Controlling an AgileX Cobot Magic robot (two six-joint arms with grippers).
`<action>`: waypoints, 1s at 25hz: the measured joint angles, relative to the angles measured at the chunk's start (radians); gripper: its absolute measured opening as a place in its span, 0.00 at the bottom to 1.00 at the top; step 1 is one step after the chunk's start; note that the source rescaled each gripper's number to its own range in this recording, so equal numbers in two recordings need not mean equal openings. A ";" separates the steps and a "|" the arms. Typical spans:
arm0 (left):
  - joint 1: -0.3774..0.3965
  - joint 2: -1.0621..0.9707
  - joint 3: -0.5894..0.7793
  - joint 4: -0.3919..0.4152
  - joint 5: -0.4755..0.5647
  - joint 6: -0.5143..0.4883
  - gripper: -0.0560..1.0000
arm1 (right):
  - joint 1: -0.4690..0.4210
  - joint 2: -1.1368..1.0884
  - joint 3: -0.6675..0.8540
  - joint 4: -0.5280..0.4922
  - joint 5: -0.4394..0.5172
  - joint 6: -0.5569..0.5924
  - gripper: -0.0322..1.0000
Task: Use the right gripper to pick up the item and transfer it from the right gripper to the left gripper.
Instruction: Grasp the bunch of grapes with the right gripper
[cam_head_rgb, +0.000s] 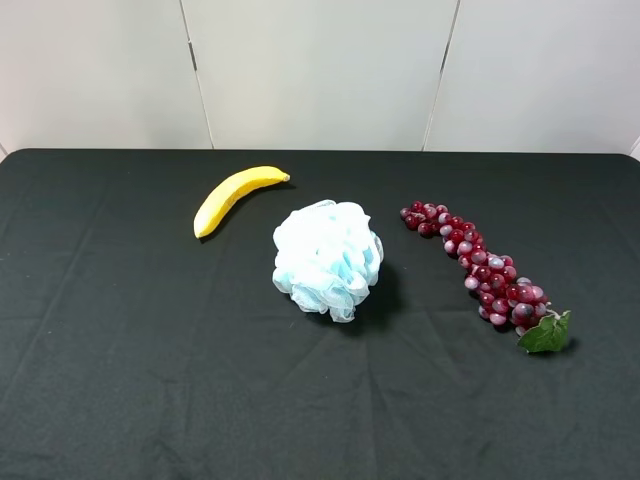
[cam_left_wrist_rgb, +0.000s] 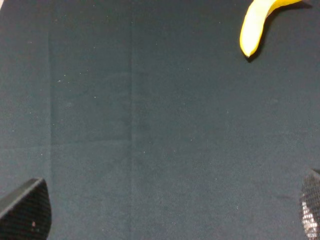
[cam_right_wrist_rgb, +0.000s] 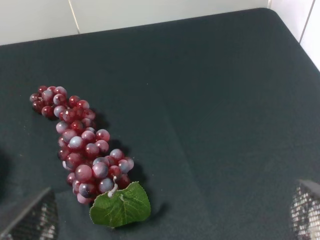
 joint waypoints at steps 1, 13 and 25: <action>0.000 0.000 0.000 0.000 0.000 0.000 0.99 | 0.000 0.000 0.000 0.000 0.000 0.000 1.00; 0.000 0.000 0.000 0.000 0.000 0.000 0.99 | 0.000 0.000 0.000 0.000 -0.001 0.000 1.00; 0.000 0.000 0.000 0.000 0.000 0.000 0.99 | 0.000 0.188 -0.116 0.000 -0.001 -0.091 1.00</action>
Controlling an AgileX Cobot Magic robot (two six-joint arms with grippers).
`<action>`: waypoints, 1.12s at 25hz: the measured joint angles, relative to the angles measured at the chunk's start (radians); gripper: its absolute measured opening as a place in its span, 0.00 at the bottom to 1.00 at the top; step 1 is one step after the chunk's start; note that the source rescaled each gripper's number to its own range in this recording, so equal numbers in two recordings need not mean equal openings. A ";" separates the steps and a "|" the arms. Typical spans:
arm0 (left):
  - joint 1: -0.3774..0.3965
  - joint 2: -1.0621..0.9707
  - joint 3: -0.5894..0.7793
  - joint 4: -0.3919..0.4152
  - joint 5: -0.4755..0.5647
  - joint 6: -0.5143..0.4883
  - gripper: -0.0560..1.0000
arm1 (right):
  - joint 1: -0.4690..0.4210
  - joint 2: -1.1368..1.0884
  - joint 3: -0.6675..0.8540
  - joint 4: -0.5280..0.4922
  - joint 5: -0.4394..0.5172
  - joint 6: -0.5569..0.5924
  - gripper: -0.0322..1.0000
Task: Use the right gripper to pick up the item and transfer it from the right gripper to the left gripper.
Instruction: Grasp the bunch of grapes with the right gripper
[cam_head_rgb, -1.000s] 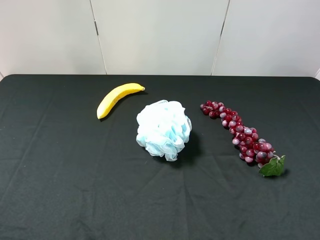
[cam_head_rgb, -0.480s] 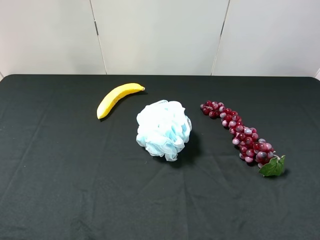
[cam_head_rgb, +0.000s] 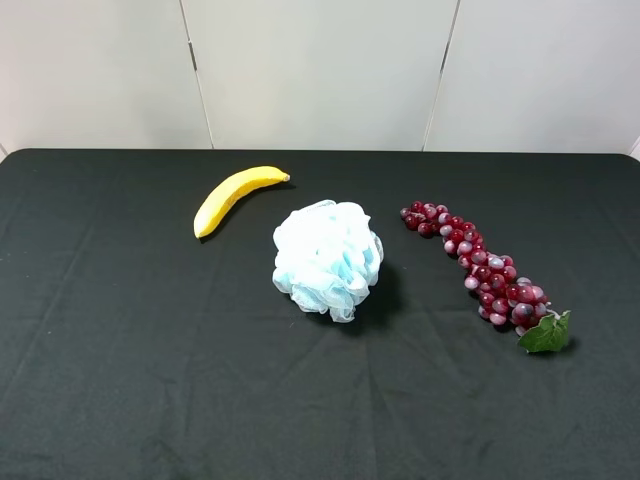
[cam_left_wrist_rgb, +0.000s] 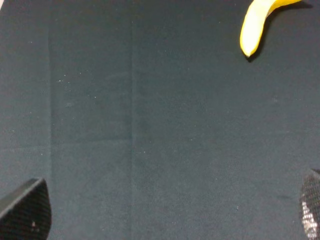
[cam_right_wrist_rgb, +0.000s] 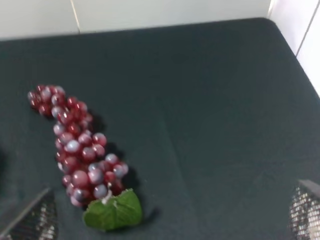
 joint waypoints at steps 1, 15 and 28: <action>0.000 0.000 0.000 0.000 0.000 0.000 0.99 | 0.000 0.047 -0.022 0.002 0.000 -0.024 1.00; 0.000 0.000 0.000 0.000 0.000 0.000 0.99 | 0.142 0.810 -0.135 0.089 -0.070 -0.349 1.00; 0.000 0.000 0.000 0.000 0.000 0.000 0.99 | 0.154 1.269 -0.136 0.074 -0.263 -0.357 1.00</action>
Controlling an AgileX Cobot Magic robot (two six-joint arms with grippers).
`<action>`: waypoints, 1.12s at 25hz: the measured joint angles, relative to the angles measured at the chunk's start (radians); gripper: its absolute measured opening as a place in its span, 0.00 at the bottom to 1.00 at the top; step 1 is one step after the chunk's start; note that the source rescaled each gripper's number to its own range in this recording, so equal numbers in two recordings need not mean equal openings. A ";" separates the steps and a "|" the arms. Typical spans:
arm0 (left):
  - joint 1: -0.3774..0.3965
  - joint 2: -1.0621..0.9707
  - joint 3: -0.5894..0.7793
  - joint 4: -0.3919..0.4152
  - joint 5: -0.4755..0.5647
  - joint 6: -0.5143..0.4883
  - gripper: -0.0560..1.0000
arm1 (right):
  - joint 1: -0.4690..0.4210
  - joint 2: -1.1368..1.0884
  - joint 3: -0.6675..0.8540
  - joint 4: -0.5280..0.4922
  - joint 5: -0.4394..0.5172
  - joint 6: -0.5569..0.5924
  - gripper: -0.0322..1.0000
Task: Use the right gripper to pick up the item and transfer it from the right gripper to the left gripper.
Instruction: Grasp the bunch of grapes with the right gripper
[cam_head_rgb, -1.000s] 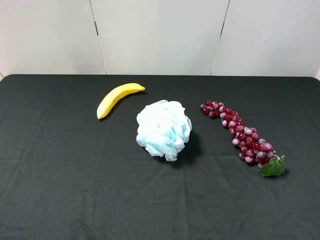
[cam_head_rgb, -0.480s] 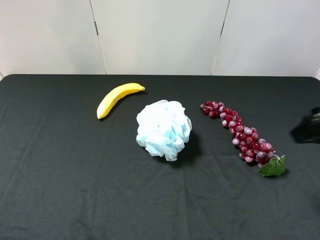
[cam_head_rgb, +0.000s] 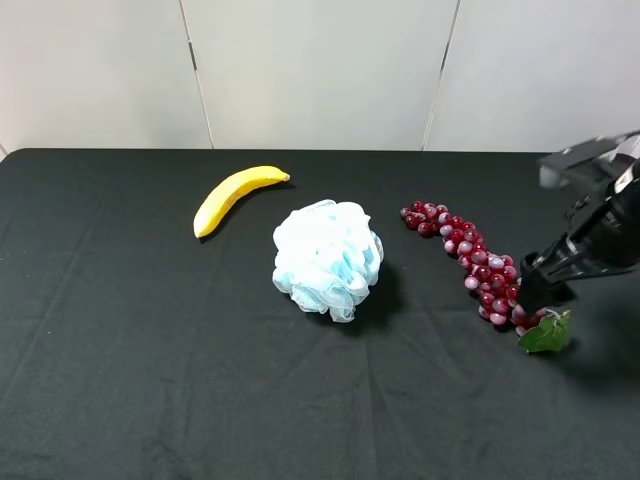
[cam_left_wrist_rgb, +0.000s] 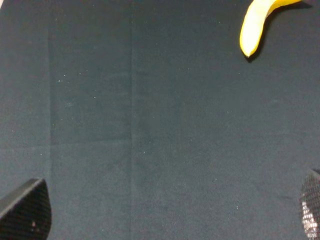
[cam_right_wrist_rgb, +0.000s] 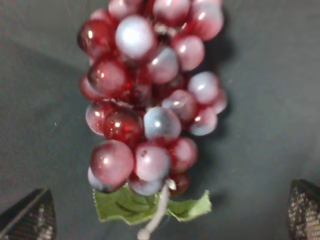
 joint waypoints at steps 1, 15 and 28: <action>0.000 0.000 0.000 0.000 0.000 0.000 0.99 | 0.000 0.022 0.000 0.008 -0.008 -0.010 1.00; 0.000 0.000 0.000 0.000 0.000 0.000 0.99 | 0.000 0.198 0.000 0.044 -0.155 -0.047 1.00; 0.000 0.000 0.000 0.000 0.000 0.000 0.99 | 0.000 0.242 -0.001 0.042 -0.164 -0.047 0.06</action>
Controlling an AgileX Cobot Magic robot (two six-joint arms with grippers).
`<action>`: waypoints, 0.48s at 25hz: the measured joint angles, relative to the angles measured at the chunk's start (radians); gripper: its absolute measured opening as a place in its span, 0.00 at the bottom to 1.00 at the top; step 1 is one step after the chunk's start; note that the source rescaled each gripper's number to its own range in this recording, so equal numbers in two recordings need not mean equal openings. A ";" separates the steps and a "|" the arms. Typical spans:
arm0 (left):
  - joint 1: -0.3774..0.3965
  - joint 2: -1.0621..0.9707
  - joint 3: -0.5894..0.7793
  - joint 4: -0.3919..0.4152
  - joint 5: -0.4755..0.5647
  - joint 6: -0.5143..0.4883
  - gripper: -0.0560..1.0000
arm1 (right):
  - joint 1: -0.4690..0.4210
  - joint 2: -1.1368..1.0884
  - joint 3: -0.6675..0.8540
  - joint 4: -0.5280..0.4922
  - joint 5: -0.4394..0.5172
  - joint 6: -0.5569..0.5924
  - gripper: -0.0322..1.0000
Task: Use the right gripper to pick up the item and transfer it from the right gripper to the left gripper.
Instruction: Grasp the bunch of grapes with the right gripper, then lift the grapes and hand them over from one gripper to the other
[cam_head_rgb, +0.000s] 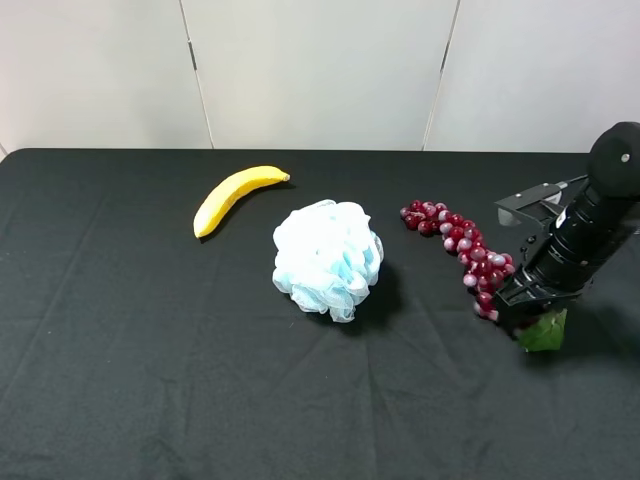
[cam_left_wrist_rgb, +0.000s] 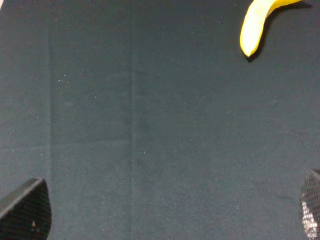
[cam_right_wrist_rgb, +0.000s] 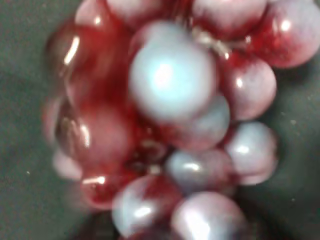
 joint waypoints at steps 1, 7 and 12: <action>0.000 0.000 0.000 0.000 0.000 0.000 0.99 | 0.000 0.000 0.001 -0.001 0.000 0.000 0.04; 0.000 0.000 0.000 0.000 0.000 0.000 0.99 | 0.000 -0.007 -0.003 -0.003 0.008 0.000 0.06; 0.000 0.000 0.000 0.000 0.000 0.000 0.99 | 0.000 -0.064 -0.077 -0.002 0.127 0.005 0.06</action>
